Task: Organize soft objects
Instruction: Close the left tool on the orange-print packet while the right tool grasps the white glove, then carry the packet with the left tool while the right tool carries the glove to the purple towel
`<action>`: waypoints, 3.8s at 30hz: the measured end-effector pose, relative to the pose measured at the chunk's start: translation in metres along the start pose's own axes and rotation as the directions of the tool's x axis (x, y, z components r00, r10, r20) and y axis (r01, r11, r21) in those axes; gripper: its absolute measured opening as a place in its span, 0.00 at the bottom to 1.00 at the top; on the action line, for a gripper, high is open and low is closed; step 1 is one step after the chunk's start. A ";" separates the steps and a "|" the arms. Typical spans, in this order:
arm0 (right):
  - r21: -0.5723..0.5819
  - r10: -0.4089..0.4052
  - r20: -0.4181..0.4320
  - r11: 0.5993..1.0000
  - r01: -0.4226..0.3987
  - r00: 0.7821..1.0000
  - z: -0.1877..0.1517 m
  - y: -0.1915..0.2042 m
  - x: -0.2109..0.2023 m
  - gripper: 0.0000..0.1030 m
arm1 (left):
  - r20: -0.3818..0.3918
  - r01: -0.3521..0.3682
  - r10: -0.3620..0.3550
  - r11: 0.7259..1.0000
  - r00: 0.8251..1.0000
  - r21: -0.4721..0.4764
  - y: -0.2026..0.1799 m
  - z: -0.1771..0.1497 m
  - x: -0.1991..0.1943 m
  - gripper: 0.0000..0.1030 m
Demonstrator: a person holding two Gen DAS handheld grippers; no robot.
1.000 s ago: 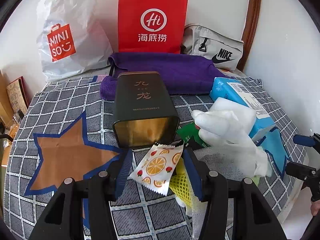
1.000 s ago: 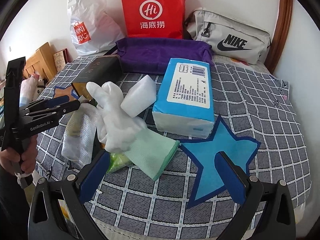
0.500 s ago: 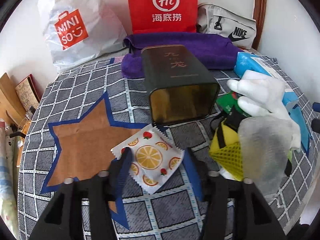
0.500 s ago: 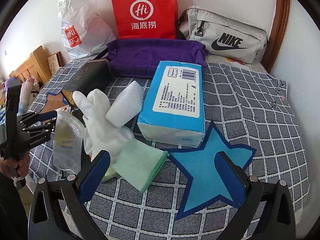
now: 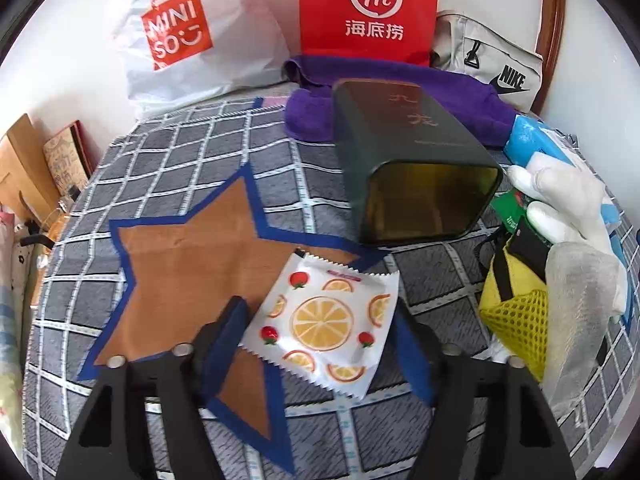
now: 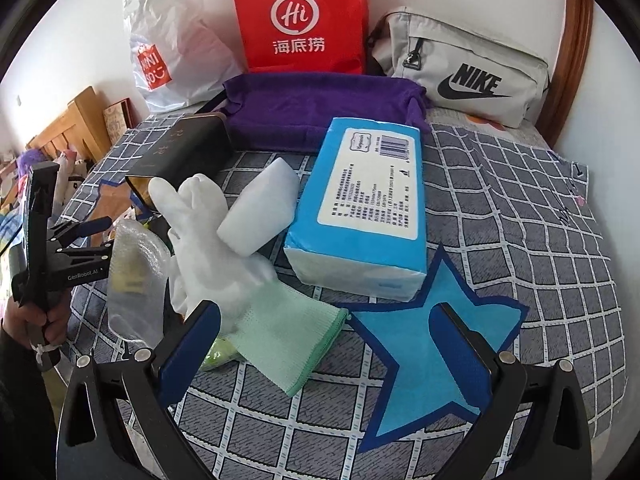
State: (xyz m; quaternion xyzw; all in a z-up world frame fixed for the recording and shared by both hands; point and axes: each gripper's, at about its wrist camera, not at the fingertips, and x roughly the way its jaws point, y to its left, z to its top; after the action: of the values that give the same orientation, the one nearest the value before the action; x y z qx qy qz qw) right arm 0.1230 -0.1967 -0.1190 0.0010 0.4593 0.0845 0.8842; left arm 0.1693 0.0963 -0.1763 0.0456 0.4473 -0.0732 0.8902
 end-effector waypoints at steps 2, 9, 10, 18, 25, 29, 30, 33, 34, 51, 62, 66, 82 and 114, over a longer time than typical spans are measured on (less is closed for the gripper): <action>-0.012 0.028 0.002 1.000 -0.028 1.000 -0.001 0.002 0.003 0.99 | -0.001 0.000 0.000 1.000 1.000 -0.001 0.003 -0.001 -0.002 0.57; 0.072 0.134 -0.036 0.989 -0.131 0.990 -0.003 -0.003 0.022 0.99 | 0.006 -0.005 0.005 1.000 1.000 0.003 0.002 0.000 -0.001 0.53; 0.084 0.162 -0.027 0.984 -0.159 0.986 -0.002 -0.001 0.020 0.99 | 0.008 -0.009 0.009 1.000 1.000 0.004 0.001 0.000 -0.001 0.53; -0.023 0.169 -0.052 0.985 -0.170 0.984 0.004 0.032 0.028 0.72 | 0.008 0.004 -0.004 1.000 1.000 0.012 -0.005 -0.001 -0.006 0.34; -0.068 0.127 -0.053 0.989 -0.130 0.991 -0.003 0.035 0.032 0.16 | 0.006 -0.005 0.005 1.000 1.000 0.010 -0.009 -0.001 -0.009 0.30; -0.071 0.138 -0.013 0.988 -0.139 0.990 -0.003 0.026 0.010 0.13 | 0.014 0.033 -0.032 0.998 0.999 -0.045 -0.003 -0.001 -0.012 0.27; -0.079 0.132 -0.004 0.988 -0.132 0.991 -0.004 0.024 0.006 0.12 | 0.016 0.041 -0.040 0.998 0.999 -0.054 -0.001 -0.001 -0.013 0.25; -0.090 0.118 0.028 0.989 -0.115 0.993 -0.007 0.018 -0.011 0.11 | 0.021 0.053 -0.052 0.996 0.998 -0.067 0.001 -0.002 -0.017 0.19; -0.091 0.114 0.035 0.990 -0.111 0.993 -0.009 0.016 -0.016 0.11 | 0.021 0.058 -0.057 0.996 0.998 -0.071 0.002 -0.002 -0.019 0.19; 0.054 0.007 0.084 0.999 -0.011 0.996 -0.041 -0.051 -0.054 0.11 | 0.059 0.058 -0.052 0.993 0.997 -0.105 -0.003 -0.008 -0.058 0.08; 0.064 -0.008 0.115 0.998 0.000 0.993 -0.035 -0.056 -0.068 0.11 | 0.090 0.057 -0.047 0.993 0.995 -0.105 -0.013 0.003 -0.078 0.04; 0.058 0.004 0.129 0.998 -0.011 0.992 -0.029 -0.053 -0.075 0.11 | 0.102 0.078 -0.065 0.989 0.993 -0.123 -0.013 0.009 -0.084 0.04; 0.042 0.016 0.202 0.999 -0.025 0.979 0.047 -0.056 -0.083 0.11 | 0.159 0.070 -0.054 0.992 0.986 -0.101 -0.024 0.071 -0.102 0.04; 0.043 0.029 0.171 0.998 -0.037 0.985 0.207 -0.082 0.054 0.11 | 0.074 0.062 -0.053 0.991 0.996 -0.120 -0.047 0.219 0.023 0.04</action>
State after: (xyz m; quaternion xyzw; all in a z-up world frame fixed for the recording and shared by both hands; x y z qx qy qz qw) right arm 0.3343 -0.2535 -0.0497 0.0361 0.3839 0.0881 0.9185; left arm 0.3480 0.0157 -0.0652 -0.0243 0.4202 -0.0730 0.9042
